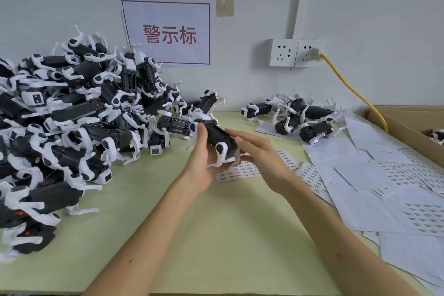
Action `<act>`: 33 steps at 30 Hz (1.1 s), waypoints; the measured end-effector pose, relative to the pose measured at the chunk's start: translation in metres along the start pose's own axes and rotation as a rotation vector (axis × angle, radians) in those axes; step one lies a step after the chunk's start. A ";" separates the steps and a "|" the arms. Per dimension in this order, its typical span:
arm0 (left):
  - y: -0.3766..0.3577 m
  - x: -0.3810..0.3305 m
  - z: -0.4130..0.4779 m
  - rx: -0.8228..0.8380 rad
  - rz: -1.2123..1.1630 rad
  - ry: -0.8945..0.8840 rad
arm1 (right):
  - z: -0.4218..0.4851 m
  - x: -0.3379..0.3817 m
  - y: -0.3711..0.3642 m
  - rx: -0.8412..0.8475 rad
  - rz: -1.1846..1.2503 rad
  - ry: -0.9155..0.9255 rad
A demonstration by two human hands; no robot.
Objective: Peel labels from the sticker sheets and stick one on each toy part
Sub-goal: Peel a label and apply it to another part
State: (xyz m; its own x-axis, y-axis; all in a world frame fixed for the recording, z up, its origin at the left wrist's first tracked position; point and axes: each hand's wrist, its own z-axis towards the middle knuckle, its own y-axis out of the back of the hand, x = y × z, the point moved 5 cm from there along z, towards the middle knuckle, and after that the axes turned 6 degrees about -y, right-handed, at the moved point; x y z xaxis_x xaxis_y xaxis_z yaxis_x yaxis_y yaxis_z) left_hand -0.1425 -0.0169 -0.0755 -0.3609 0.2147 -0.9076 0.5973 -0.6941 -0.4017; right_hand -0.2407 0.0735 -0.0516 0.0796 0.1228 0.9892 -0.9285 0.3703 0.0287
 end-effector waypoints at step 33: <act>0.019 -0.015 -0.003 0.027 0.056 0.111 | 0.011 -0.008 0.034 -0.349 -0.648 0.187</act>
State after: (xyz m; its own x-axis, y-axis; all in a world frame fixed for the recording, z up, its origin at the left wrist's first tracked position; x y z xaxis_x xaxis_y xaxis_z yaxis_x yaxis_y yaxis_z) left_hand -0.1233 -0.0314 -0.0696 -0.2448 0.2487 -0.9371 0.5945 -0.7251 -0.3477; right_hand -0.2767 0.0754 -0.0570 0.6592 -0.0765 0.7481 -0.5084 0.6876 0.5184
